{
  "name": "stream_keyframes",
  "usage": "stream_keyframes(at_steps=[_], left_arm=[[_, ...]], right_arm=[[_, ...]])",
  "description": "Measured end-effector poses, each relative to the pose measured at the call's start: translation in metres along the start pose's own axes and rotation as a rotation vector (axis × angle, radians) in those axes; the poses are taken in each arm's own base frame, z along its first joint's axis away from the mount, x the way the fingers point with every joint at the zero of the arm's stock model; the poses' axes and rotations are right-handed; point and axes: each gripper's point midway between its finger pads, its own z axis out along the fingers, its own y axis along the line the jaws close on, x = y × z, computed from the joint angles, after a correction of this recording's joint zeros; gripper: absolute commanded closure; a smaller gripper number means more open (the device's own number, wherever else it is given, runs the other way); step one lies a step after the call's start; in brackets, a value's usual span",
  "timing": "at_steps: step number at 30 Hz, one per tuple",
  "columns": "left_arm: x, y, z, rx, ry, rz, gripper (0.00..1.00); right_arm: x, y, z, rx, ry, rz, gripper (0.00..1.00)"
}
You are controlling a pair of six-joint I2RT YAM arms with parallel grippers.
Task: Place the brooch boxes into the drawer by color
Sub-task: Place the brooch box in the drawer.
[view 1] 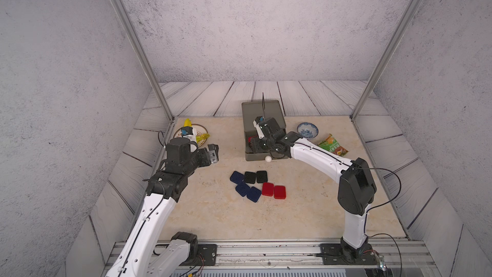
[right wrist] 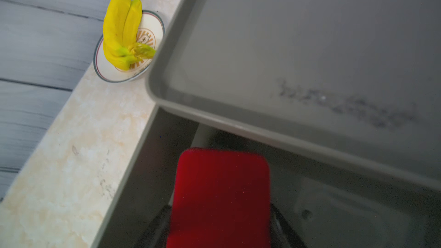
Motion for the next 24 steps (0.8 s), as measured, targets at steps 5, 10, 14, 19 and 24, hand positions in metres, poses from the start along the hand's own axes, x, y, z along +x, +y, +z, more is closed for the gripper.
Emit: stream_keyframes(at_steps=[5,10,14,19,24], left_arm=[[-0.002,-0.001,0.000,0.002,-0.007,0.001,0.02],[-0.002,-0.001,0.000,0.002,-0.008,0.001,0.02],[-0.002,0.001,0.000,-0.008,-0.012,0.000,0.02],[0.001,0.005,0.003,-0.026,0.005,0.000,0.02],[0.007,0.006,0.009,-0.032,0.032,-0.001,0.02]], right_arm=[[-0.004,0.000,0.000,0.002,-0.014,-0.001,0.27],[-0.006,0.000,-0.002,0.005,-0.020,-0.005,0.26],[-0.007,0.001,-0.026,-0.005,-0.038,-0.023,0.24],[-0.011,0.001,-0.098,-0.036,-0.141,-0.065,0.22],[0.007,-0.006,-0.167,-0.057,-0.236,-0.144,0.21]])
